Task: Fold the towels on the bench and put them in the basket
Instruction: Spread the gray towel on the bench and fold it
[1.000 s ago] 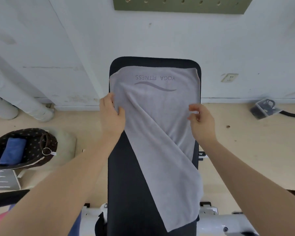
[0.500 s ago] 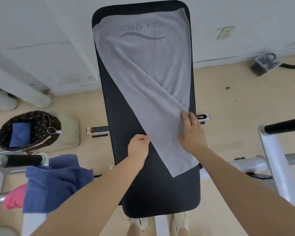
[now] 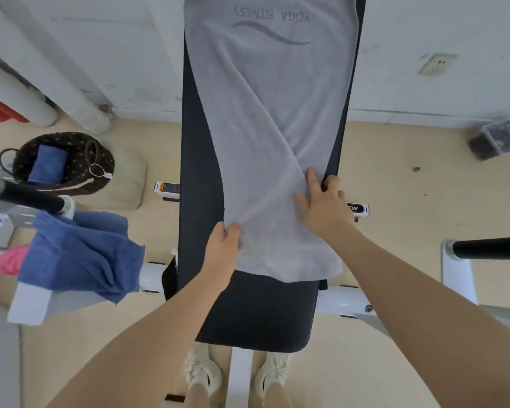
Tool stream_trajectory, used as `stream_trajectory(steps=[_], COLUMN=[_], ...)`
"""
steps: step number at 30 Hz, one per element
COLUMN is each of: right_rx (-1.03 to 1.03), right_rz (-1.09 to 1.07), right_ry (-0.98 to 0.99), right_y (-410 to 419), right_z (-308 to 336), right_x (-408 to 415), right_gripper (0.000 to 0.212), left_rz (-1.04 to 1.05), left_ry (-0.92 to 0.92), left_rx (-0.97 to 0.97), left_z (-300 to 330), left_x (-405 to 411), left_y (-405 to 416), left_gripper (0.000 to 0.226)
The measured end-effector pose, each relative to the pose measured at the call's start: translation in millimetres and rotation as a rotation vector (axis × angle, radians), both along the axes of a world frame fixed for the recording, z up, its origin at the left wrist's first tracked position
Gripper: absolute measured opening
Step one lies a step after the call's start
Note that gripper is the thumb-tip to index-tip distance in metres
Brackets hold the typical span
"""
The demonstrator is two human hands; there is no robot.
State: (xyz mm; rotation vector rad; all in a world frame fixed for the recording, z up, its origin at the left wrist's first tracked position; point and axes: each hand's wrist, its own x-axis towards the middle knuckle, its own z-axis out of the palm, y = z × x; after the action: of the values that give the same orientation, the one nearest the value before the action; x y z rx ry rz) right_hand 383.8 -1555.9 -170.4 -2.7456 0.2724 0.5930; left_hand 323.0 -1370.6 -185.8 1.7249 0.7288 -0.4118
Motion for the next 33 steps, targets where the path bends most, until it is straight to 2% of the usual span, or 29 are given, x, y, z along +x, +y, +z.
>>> stream_trajectory(steps=[6,10,14,16,18,21,25,26,28,30,33], right_rx=[-0.067,-0.073,0.097,0.193,0.242,0.299,0.371,0.363,0.333,0.279,0.201], right_rz=[-0.007,-0.041,-0.120,-0.206,-0.342,-0.541,-0.795,-0.812,-0.799,-0.748,-0.710], right_ry=[-0.016,0.000,-0.094,-0.193,-0.238,-0.089,0.025,0.035,0.057,0.087,0.231], right_y=[5.9,11.2,11.7,13.0,16.9,30.4,51.4,54.9,57.0,52.1,32.7], right_z=[-3.4,-5.8,-8.6,-15.5,-31.0,-63.3,-92.9,-95.4,-99.4,-99.3,-89.5], right_x=[-2.5,-4.5,-21.1,-43.1,-74.2,-126.6,-165.0,-167.4,-167.3,-165.5,-166.6], right_gripper=[0.063,0.067,0.072,0.069,0.050,0.023,0.030,0.028,0.007,0.023,0.012], left_rz=[-0.050,-0.164,-0.174,-0.212,-0.198,-0.174,-0.250,-0.260,-0.300,-0.351,-0.373], left_ry=[-0.019,0.133,0.231,0.185,0.141,0.083,-0.009,-0.015,-0.026,-0.022,-0.019], left_rx=[0.383,0.535,0.421,0.401,0.421,0.413,0.396,0.405,0.452,0.499,0.529], left_z=[-2.2,-24.1,-38.0,-49.0,-58.2,-67.5,-78.5,-78.8,-80.7,-77.6,-67.9], left_x=[-13.3,-27.9,-34.8,-36.6,-38.5,-44.0,-54.8,-55.3,-54.4,-51.4,-48.1], left_y=[74.1,110.3,108.3,108.9,112.7,116.7,118.9,118.7,119.6,120.0,117.2], left_gripper=[0.021,0.018,0.043,0.042,0.036,0.025,0.024,0.024,0.019,0.011,0.012])
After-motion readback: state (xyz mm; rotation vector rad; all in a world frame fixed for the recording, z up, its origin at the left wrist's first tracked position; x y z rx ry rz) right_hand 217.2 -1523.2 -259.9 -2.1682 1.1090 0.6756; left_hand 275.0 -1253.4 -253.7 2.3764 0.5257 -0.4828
